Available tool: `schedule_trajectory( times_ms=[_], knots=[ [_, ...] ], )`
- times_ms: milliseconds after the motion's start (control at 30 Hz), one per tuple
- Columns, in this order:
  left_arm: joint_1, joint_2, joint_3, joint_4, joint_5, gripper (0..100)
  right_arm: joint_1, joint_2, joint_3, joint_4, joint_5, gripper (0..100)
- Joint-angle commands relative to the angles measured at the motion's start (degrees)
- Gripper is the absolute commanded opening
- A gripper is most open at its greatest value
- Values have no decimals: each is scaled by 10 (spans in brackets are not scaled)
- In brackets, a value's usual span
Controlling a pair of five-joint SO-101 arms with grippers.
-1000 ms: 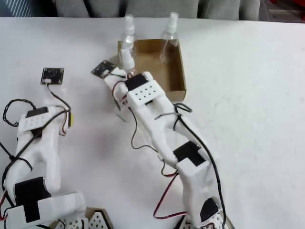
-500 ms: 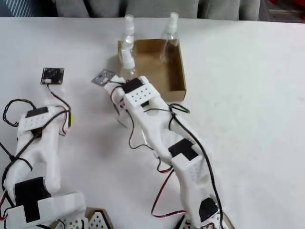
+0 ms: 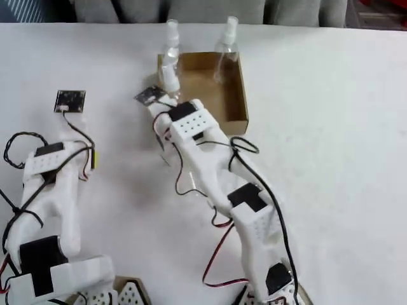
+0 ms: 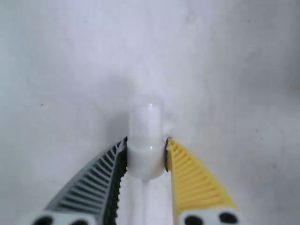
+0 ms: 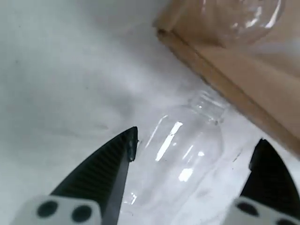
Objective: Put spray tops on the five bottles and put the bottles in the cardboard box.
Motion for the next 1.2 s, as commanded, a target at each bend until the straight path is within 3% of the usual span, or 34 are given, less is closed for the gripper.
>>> schedule_trajectory(
  times_ms=[0, 267, 500, 933, 1167],
  knots=[
    [-6, -1, -31, -14, 2, 24, 13, -3, -17, -15, -4, 337],
    [-6, -1, -30, -14, 2, 24, 11, 24, -22, -15, -3, 306],
    [-6, -1, -30, -13, 2, 24, 15, 24, -24, -11, 1, 8],
    [-6, -1, -30, -15, 2, 24, 76, 23, -150, 167, -5, 17],
    [-5, -1, -30, -15, 2, 24, 80, -44, -82, 180, -8, 17]
  ],
)
